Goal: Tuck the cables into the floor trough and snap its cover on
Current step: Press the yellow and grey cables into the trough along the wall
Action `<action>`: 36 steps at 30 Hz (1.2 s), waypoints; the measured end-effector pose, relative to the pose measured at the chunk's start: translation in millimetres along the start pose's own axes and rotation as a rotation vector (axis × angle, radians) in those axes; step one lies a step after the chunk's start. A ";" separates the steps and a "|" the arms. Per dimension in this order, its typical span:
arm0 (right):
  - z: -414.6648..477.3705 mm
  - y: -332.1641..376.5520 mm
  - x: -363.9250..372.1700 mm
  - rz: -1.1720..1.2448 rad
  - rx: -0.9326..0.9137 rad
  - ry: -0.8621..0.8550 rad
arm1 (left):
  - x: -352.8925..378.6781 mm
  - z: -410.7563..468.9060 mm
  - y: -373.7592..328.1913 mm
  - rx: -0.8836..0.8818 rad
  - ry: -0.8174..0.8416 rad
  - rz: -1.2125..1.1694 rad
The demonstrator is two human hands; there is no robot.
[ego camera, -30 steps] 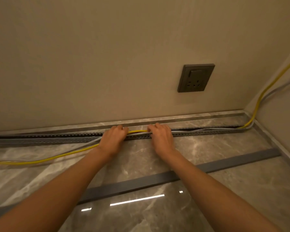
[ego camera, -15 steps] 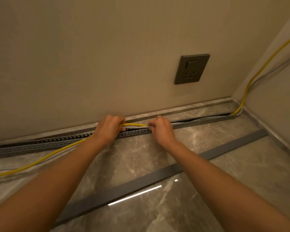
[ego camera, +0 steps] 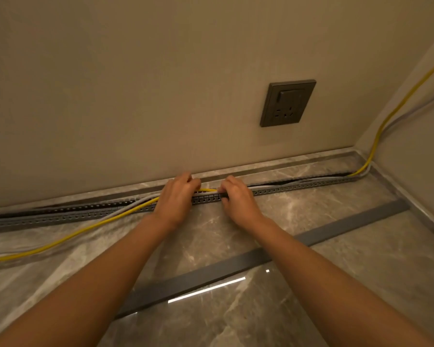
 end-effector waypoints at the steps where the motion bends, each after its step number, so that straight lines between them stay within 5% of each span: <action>1: 1.6 -0.9 -0.7 0.008 -0.004 0.012 | 0.3 -0.6 -4.7 0.022 0.039 0.061; 9: 7.3 -6.2 -1.1 0.066 0.004 0.065 | 17.7 -8.2 -13.0 0.195 0.001 0.439; 22: 3.7 -7.3 -1.1 0.092 0.002 0.029 | 15.0 -7.1 -11.7 -0.032 0.197 0.228; 30: 5.3 -9.4 4.5 -0.001 0.019 0.123 | 8.5 -7.5 -22.2 0.148 0.006 0.263; 36: 4.0 -11.9 5.2 0.005 0.024 0.147 | 10.7 -10.1 -22.6 0.056 0.091 0.254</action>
Point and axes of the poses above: each hand's wrist, its own z-axis towards the middle knuckle, its own x-axis out of the palm, y = z × x, the point moved 7 cm from there along z, towards the middle knuckle, and after that the axes turned 3 degrees about -x, right-handed, at the moved point
